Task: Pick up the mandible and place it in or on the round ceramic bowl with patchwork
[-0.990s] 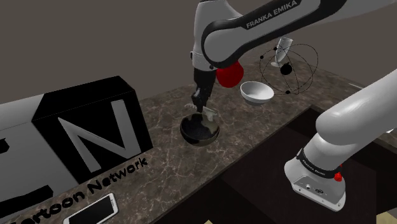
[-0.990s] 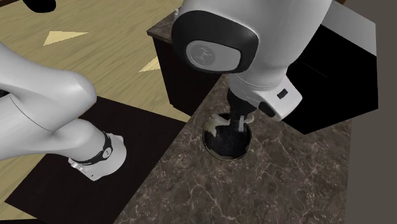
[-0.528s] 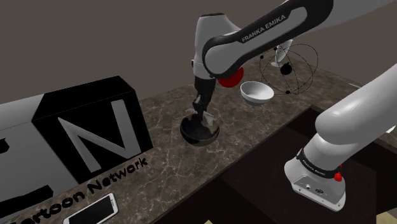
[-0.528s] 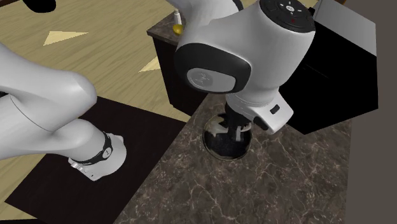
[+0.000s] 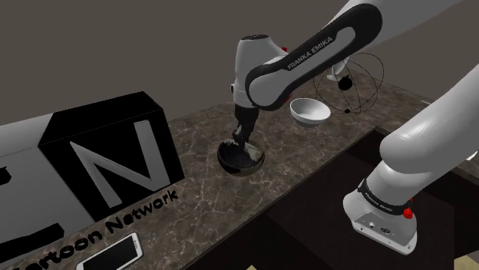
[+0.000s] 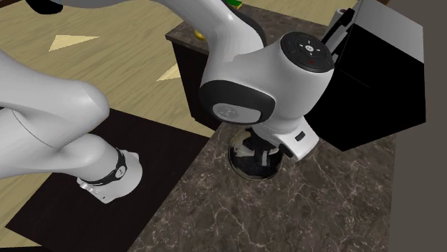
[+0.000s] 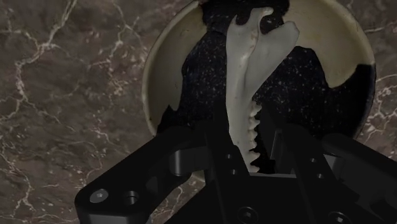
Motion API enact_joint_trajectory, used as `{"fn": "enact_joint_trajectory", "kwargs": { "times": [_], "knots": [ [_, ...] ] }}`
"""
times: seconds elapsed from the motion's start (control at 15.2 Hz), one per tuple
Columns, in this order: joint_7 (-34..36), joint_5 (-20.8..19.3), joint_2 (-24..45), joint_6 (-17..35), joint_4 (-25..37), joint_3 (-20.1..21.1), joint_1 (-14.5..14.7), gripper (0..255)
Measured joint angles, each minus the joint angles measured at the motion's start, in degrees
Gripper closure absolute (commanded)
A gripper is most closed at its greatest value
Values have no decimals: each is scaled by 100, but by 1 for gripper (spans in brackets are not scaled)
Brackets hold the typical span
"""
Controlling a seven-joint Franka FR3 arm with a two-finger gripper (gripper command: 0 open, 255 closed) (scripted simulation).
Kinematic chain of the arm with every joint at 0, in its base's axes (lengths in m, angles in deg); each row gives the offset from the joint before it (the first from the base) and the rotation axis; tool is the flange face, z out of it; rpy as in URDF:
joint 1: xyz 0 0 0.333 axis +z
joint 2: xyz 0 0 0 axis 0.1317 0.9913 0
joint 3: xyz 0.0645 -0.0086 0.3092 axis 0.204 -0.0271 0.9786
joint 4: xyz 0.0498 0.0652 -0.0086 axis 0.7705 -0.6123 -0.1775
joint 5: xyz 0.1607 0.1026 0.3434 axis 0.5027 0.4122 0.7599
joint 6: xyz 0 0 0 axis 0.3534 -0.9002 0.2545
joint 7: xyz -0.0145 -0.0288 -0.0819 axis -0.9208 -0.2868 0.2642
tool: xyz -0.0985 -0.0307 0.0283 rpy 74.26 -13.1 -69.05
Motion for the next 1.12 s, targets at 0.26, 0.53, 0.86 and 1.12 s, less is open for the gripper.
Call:
{"fn": "enact_joint_trajectory", "kwargs": {
  "times": [0.26, 0.53, 0.86, 1.12],
  "knots": [
    [39, -41, 54, 67, -20, 21, -5, 255],
    [44, -46, 59, 72, -21, 24, -5, 0],
    [45, -46, 59, 73, -21, 24, -5, 0],
    [-234, 336, -509, -622, 218, -167, 95, 0]
  ]
}}
